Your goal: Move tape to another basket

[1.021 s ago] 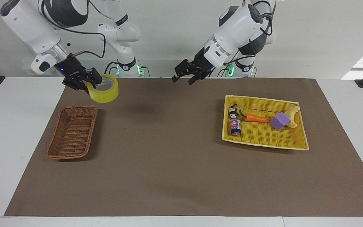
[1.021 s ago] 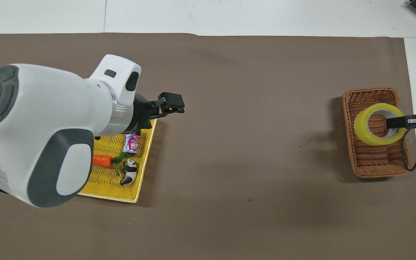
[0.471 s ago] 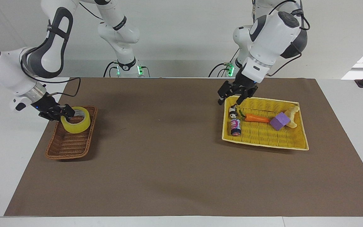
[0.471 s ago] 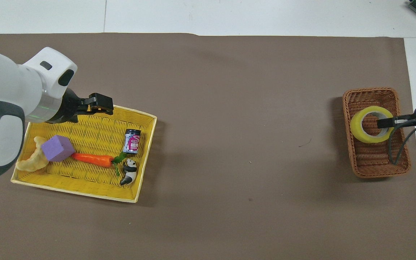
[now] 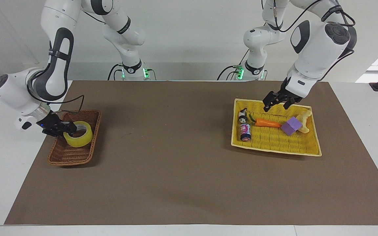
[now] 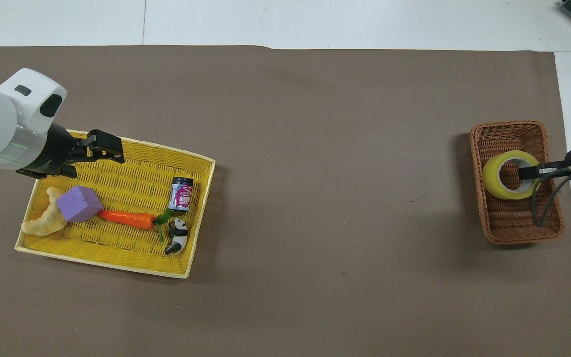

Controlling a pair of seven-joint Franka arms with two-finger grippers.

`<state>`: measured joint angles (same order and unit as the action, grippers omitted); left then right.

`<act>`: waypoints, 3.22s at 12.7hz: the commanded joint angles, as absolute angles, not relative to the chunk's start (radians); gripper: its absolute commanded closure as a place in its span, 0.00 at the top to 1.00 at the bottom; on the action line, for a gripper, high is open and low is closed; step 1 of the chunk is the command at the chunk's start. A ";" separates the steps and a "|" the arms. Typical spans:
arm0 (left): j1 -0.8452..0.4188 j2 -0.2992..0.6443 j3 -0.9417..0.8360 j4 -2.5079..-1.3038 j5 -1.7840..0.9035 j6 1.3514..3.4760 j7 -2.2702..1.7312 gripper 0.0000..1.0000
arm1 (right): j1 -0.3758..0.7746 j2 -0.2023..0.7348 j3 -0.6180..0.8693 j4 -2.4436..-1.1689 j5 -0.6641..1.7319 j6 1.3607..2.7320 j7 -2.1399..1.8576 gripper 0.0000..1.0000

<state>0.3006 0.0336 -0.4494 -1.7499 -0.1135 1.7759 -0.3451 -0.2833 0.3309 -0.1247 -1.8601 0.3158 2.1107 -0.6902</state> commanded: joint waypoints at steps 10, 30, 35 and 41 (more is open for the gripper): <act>0.165 -0.048 -0.172 -1.664 -0.097 1.712 -0.342 1.00 | -0.198 0.239 -0.112 -1.732 0.198 2.099 -0.386 1.00; -0.026 -0.020 0.011 -1.658 -0.025 1.588 -0.018 1.00 | -0.066 -0.066 -0.115 -1.652 -0.002 1.551 0.031 1.00; -0.029 -0.020 0.011 -1.658 -0.025 1.588 -0.017 1.00 | -0.067 -0.078 -0.112 -1.606 -0.003 1.514 0.034 1.00; -0.029 -0.020 0.011 -1.658 -0.025 1.588 -0.018 1.00 | -0.048 -0.092 -0.087 -1.598 -0.029 1.525 0.035 1.00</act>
